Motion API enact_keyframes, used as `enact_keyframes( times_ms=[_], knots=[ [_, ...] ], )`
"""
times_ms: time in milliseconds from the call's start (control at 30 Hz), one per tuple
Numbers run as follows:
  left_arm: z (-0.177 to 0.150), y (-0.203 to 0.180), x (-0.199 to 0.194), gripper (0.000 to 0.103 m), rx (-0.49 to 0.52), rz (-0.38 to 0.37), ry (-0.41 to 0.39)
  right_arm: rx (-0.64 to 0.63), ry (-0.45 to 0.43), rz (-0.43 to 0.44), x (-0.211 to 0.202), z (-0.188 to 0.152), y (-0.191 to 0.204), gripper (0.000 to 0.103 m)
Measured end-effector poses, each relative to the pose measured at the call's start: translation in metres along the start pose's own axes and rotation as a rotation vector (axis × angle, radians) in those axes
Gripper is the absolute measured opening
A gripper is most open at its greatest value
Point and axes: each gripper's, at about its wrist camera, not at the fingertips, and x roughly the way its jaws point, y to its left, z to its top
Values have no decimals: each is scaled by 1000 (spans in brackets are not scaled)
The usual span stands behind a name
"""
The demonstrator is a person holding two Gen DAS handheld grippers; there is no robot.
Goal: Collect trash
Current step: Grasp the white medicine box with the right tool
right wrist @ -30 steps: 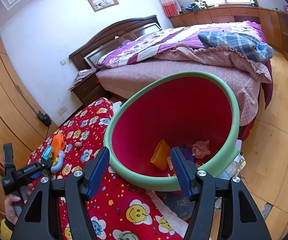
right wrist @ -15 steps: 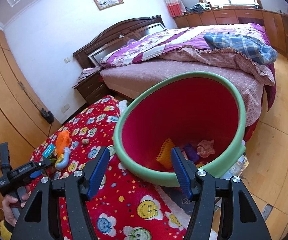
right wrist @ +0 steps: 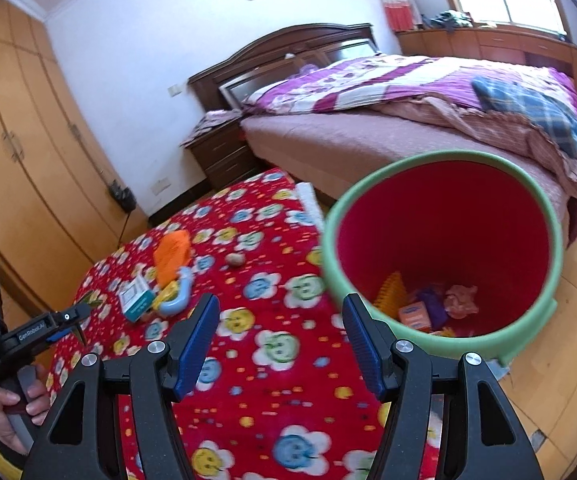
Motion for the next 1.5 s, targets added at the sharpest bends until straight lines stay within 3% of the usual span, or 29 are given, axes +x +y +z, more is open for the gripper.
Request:
enact_keyframes(
  times_ms=[300,567,900,1200,1500],
  knots=[
    [19,46,8,66,-11,142,-8,-128,65,63,33,6,65,65],
    [28,70,33,66,0,214,-14,-191,164,115,83,8,119,65],
    [22,76,51,66,-21,224,-25,-304,288,115,146,0,163,65],
    [20,83,54,66,-41,205,-34,-468,311,89,173,-10,189,65],
    [18,82,52,66,-34,194,-37,-466,325,101,182,-15,191,61]
  ],
)
